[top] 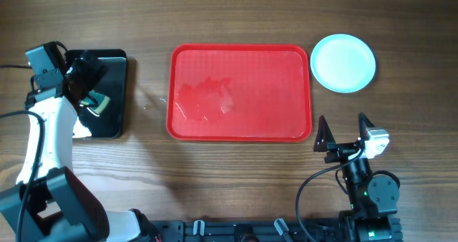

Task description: Clean dirty plates on tray and stack at the side

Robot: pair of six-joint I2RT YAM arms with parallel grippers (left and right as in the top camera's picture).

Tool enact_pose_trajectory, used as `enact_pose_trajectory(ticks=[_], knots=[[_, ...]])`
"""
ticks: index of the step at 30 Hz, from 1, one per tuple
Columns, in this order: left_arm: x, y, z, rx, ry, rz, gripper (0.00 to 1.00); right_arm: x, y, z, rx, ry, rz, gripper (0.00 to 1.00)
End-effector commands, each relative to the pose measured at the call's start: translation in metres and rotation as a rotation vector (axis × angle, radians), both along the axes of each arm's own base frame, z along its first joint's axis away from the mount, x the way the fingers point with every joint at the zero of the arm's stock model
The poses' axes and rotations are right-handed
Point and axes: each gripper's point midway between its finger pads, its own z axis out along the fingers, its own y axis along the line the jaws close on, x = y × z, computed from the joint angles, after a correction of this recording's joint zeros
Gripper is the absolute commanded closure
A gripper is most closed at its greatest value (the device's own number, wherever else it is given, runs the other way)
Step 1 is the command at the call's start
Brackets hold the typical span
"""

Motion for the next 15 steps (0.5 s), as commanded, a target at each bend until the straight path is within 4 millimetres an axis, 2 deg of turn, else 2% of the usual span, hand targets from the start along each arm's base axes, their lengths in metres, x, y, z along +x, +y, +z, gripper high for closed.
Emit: enact_pose_trajectory(ticks=[1,12,14,15], knots=[[-0.001,0.000,-0.001,-0.001,0.000,-0.005,0.00,0.000,-0.003,0.001,0.010,-0.006,-0.018,0.00],[-0.009,-0.001,0.040,0.041,-0.081,0.002,0.00,0.000,-0.003,0.001,0.010,-0.006,-0.018,0.00],[-0.015,-0.008,0.042,0.029,-0.068,-0.009,0.00,0.000,-0.003,0.001,0.010,-0.006,-0.018,0.00],[-0.018,-0.020,0.044,0.022,-0.076,-0.039,0.00,0.000,-0.003,0.001,0.010,-0.006,-0.018,0.00]])
